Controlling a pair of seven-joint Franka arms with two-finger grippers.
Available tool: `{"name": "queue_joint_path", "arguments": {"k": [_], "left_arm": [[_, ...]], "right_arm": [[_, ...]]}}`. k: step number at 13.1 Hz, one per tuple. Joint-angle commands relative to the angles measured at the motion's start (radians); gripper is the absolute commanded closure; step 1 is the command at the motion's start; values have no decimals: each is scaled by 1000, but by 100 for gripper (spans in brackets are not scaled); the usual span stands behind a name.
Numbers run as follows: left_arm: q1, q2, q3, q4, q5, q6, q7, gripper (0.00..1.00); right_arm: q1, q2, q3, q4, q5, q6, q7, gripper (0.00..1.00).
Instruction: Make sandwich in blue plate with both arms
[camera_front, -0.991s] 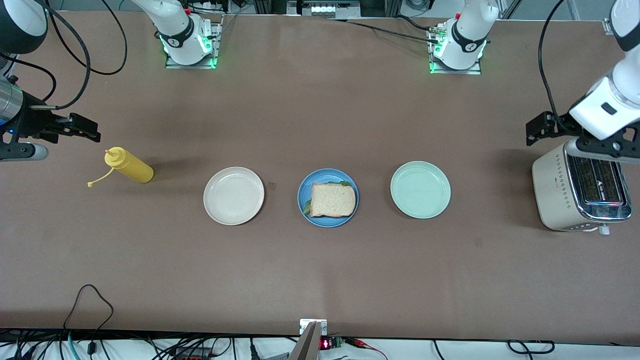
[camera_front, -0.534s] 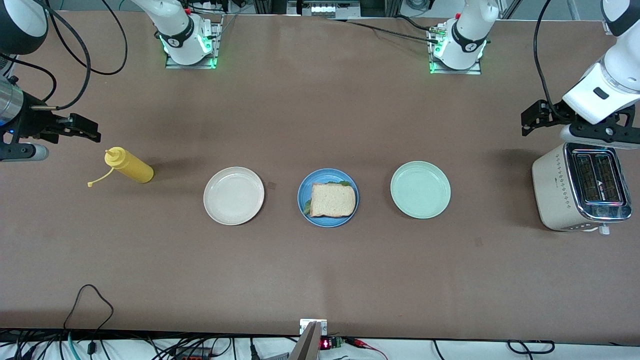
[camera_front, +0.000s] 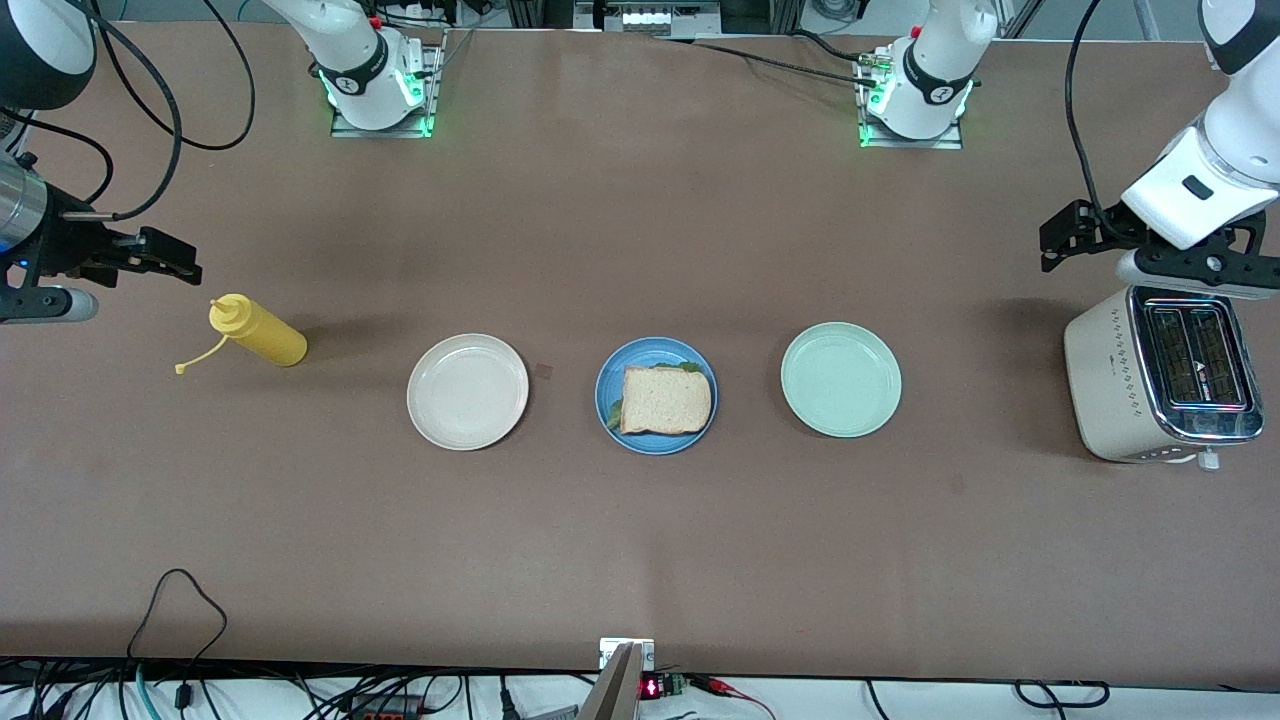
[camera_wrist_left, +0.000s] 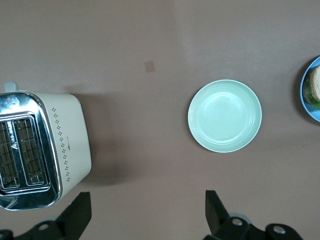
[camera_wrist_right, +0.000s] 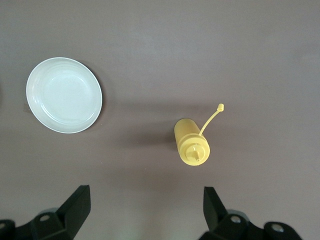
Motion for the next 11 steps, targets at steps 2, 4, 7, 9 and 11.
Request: {"name": "queue_joint_path", "arguments": {"k": [2,4,7,9,11], "left_arm": [[-10,0,2,11,-4,-9,-14,0],[-10,1,2,12,-4,-9,-14,0],[-12,4,2,12,-4,-11,-11,0],[-12,4,2,12,-4,-11,-11,0],[-12,4,2,12,-4,-11,-13,0]], "right_arm": [[-6,2,2,15,15,-16,2,0],[-6,2,2,15,15,-16,2,0],[-6,4,2,15,15,-16,2,0],[-7,4,2,14,15,-17,2,0],[-13,4,2,14,17,-16,2,0]]}}
